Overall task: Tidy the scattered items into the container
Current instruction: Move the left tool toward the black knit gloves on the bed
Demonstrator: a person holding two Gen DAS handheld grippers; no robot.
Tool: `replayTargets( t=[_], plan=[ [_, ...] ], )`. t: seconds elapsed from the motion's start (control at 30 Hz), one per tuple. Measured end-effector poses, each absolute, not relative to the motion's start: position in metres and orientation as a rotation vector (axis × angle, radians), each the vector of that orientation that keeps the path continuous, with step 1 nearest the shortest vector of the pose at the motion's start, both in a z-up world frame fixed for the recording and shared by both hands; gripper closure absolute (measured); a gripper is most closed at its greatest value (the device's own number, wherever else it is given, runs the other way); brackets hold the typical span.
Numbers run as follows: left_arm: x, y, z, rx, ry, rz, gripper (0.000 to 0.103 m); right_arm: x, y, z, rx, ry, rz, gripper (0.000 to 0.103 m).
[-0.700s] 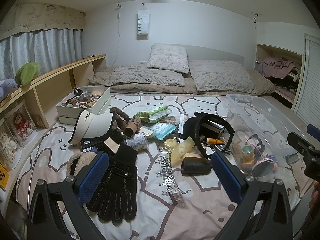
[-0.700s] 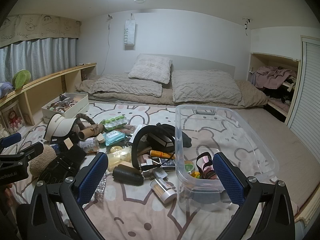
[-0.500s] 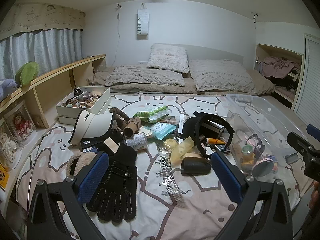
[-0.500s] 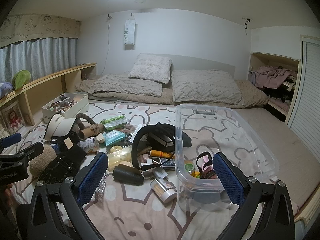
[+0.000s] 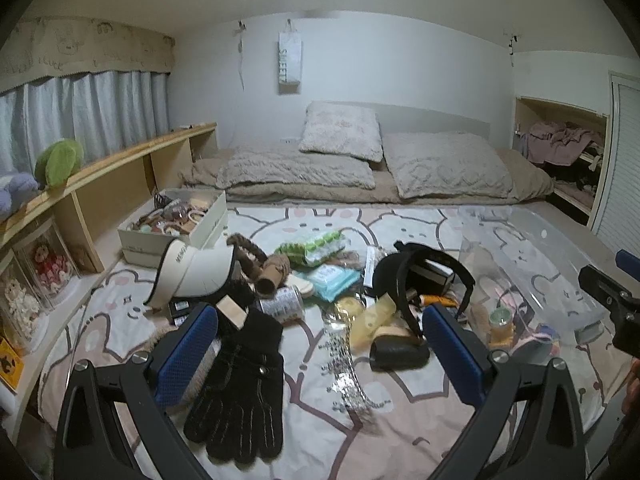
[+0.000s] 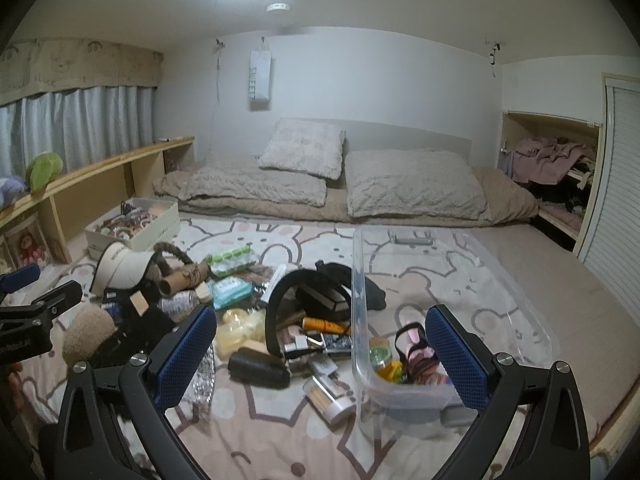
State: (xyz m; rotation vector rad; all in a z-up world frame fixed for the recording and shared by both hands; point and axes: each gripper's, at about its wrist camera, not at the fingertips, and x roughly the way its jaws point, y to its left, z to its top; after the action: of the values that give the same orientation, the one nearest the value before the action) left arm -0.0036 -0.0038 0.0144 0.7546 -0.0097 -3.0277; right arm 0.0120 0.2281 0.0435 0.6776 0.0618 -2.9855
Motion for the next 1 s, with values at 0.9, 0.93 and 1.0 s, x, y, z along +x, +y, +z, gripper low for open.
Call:
replayTargets(
  t=[0.9, 0.93, 1.0],
  plan=[
    [-0.091, -0.065, 0.005, 0.908, 0.194, -3.031, 0.0, -0.073, 0.218, 0.038, 0.701, -0.101, -2.903, 0.0],
    [-0.095, -0.07, 0.001, 0.935, 0.191, -3.02, 0.0, -0.076, 0.216, 0.035, 0.71, -0.097, -2.9, 0.0],
    [-0.104, -0.079, -0.01, 0.99, 0.172, -2.988, 0.0, -0.081, 0.214, 0.03, 0.73, -0.091, -2.895, 0.0]
  ],
)
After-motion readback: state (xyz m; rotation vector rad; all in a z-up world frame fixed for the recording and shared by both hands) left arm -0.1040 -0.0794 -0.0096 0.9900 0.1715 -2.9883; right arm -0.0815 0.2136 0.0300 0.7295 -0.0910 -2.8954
